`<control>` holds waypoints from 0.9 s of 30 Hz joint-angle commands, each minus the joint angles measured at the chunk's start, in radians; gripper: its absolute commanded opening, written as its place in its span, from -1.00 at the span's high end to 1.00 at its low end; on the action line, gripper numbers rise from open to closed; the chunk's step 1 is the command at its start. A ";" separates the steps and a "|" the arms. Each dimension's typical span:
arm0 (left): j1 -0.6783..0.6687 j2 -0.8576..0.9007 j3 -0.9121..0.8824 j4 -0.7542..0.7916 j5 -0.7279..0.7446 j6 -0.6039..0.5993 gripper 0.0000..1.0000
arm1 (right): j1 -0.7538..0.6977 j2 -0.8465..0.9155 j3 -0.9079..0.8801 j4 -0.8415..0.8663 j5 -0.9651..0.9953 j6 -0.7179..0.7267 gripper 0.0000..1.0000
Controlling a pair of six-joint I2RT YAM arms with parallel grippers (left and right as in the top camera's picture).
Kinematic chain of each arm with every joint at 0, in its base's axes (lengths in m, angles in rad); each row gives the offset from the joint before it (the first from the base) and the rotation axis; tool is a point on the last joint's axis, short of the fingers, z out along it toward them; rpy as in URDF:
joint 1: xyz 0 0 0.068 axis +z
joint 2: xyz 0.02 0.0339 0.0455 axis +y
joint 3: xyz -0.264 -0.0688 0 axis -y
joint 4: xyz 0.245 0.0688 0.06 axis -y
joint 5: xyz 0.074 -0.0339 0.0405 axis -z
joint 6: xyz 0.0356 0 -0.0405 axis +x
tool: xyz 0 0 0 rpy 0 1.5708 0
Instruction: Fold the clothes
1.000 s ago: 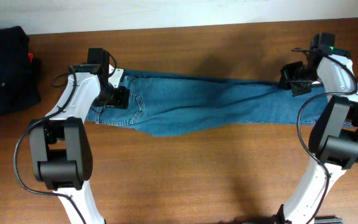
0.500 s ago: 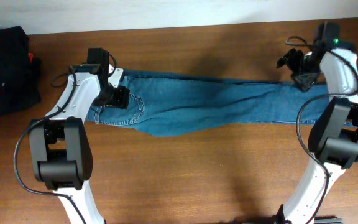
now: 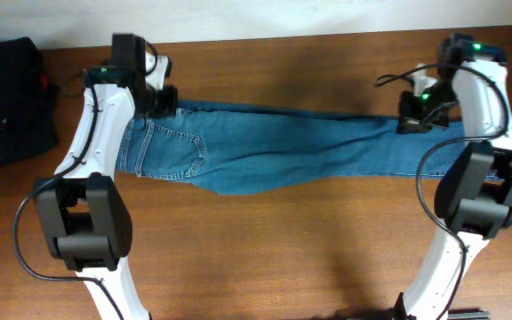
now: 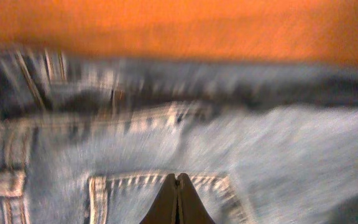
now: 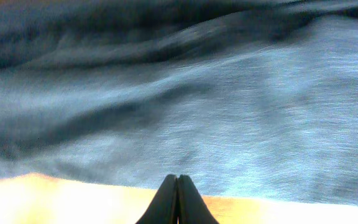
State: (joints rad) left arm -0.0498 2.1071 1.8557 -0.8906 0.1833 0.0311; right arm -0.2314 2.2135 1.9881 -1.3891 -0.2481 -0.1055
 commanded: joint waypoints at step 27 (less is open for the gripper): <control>-0.013 0.152 -0.055 -0.007 -0.053 -0.068 0.99 | 0.150 0.002 -0.296 0.270 0.165 -0.101 0.92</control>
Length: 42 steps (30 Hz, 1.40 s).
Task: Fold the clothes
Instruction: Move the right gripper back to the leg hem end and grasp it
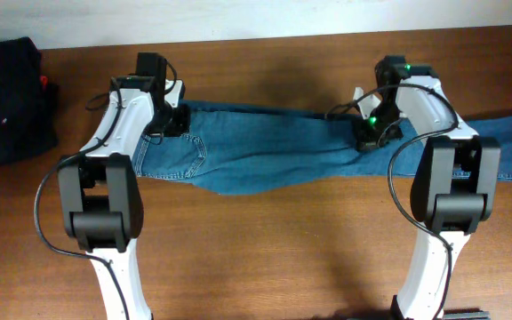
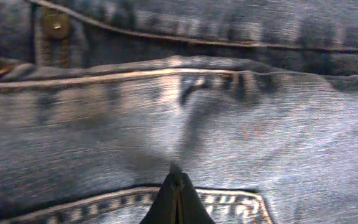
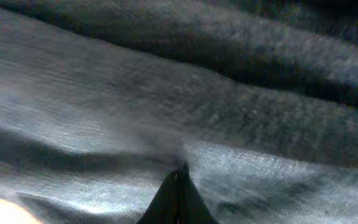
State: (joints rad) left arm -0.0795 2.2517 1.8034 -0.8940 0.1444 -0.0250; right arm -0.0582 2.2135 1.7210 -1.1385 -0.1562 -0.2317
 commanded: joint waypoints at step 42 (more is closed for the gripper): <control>0.089 0.008 -0.003 -0.027 -0.112 -0.012 0.99 | -0.726 0.002 -0.042 0.437 0.248 0.189 0.92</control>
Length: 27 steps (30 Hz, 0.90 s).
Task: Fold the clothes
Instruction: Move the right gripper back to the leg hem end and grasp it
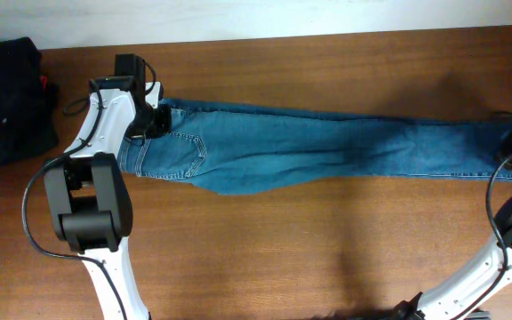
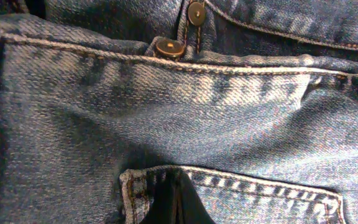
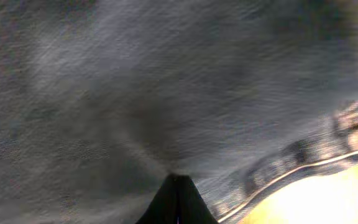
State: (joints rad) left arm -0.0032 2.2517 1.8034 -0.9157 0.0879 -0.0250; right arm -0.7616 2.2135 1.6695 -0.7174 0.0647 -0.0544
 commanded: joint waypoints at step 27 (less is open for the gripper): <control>0.013 0.008 -0.003 -0.005 -0.058 0.017 0.35 | -0.043 0.022 0.326 -0.180 -0.188 0.001 0.48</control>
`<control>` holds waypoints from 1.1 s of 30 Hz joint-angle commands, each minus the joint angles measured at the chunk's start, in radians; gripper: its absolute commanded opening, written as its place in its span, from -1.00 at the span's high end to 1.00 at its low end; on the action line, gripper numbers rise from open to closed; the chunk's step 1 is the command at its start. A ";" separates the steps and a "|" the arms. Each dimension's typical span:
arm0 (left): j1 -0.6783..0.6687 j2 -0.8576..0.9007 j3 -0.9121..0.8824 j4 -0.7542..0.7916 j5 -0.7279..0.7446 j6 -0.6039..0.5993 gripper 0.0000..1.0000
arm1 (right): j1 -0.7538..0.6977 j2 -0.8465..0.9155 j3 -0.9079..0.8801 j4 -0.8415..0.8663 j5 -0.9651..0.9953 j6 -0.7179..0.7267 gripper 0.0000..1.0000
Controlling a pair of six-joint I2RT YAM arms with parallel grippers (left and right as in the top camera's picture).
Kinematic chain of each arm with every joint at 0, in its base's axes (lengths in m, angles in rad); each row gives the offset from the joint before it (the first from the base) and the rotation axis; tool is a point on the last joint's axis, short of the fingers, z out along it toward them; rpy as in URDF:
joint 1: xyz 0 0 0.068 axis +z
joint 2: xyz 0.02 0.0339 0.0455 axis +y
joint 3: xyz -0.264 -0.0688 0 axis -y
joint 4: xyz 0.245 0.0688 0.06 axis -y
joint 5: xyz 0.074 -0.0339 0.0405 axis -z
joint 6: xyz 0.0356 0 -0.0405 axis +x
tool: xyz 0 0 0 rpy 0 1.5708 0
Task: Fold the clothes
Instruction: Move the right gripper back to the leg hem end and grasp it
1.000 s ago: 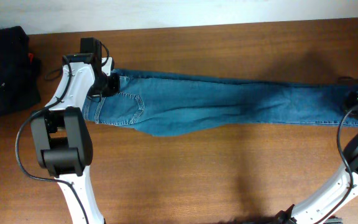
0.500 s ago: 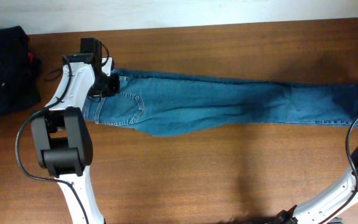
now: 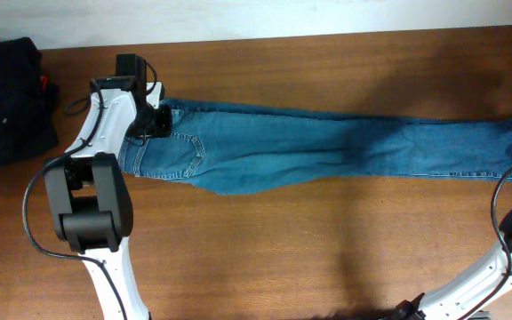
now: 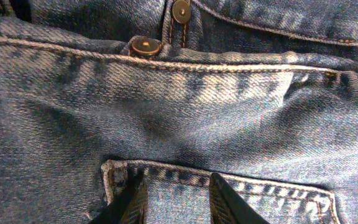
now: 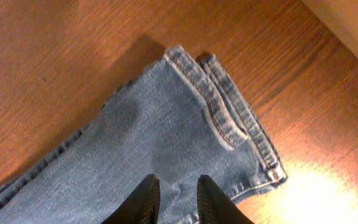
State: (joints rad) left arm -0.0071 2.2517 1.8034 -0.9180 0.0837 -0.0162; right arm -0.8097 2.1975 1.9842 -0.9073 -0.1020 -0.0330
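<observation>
The blue jeans lie flat and stretched out across the brown table, waist at the left and leg hems at the right edge. My left gripper sits at the waistband. In the left wrist view it is open, its fingers straddling the top seam of the back pocket just below the button. My right gripper is open and hangs above the leg hem, holding nothing; it is out of the overhead view.
A pile of black clothes with a small red thing beside it lies at the table's left end. The pale table edge runs close behind the leg hems. The right arm's cable shows at the right border.
Both grippers have opened. The left stays at the waistband by the back pocket. The right, which was pressed on the denim at the hem, now hangs higher above the hem.
At first both grippers were shut on top of the jeans, left at the waist, right well along the leg. Then the right was at mid-leg. Later it was at the far right hem, the leg lying longer and smoother. Now both are open.
</observation>
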 commanded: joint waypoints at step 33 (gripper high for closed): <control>0.016 0.008 -0.003 -0.002 -0.054 0.008 -0.43 | -0.058 0.080 0.183 -0.213 0.034 0.076 -0.22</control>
State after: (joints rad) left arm -0.0082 2.2520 1.8034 -0.9188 0.0853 -0.0124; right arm -0.8322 2.3329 2.1418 -1.1011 -0.0872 0.0093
